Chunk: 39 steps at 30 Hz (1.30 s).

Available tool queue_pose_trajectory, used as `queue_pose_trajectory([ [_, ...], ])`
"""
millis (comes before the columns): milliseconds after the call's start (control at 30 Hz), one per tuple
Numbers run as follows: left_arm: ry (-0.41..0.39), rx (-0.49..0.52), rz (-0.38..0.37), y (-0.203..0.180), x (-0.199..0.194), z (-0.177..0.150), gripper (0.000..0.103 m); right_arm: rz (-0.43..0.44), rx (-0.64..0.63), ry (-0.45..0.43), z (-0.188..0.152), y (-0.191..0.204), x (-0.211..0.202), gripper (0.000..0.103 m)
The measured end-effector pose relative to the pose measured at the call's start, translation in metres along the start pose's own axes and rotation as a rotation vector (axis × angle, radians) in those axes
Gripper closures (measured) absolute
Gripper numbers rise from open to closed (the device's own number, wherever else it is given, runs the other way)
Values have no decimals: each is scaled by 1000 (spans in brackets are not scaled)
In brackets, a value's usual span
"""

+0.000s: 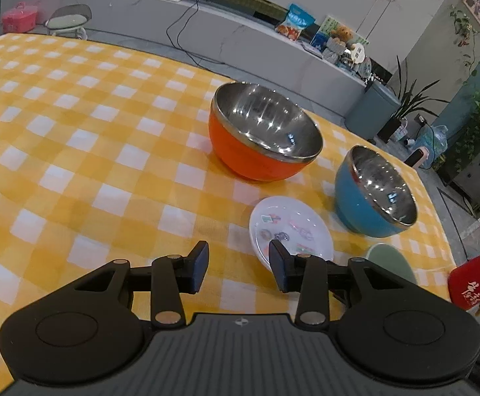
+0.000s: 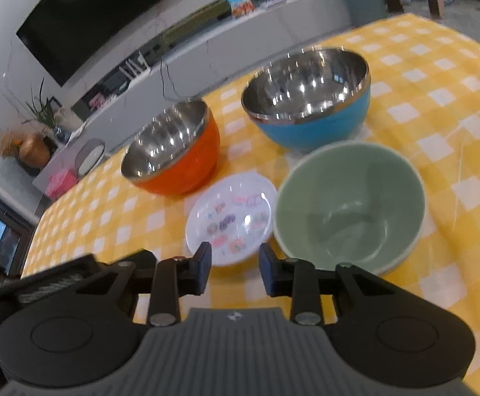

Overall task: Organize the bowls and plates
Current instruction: 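Move the left gripper to the small white sticker plate and grasp its rim, then carry the sticker plate with the left gripper onto the plate stack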

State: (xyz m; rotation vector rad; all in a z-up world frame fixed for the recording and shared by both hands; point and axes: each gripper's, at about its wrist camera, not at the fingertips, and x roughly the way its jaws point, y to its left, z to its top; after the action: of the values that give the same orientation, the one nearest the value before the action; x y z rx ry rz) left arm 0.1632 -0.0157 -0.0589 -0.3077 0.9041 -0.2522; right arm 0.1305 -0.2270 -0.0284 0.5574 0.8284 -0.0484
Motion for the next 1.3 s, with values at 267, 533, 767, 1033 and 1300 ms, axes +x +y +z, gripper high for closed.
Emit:
queue_pose_trajectory([
  [267,12,-18,-15,10,11,6,57,-29,-63,-25,-9,12,1,71],
  [533,37,4,-29,9,28,9,58,-55,-58,-46,-16,14,5,70],
  [767,67,35,-35,5,42,9,67,-123,42,-69,-32,7,14,69],
  [1033,45,100,-42,-2,46,6,85,-115,183,-123,-27,-8,20,71],
  [1300,41,154,-16,-8,38,1,101,-113,150,-129,-27,-3,20,70],
])
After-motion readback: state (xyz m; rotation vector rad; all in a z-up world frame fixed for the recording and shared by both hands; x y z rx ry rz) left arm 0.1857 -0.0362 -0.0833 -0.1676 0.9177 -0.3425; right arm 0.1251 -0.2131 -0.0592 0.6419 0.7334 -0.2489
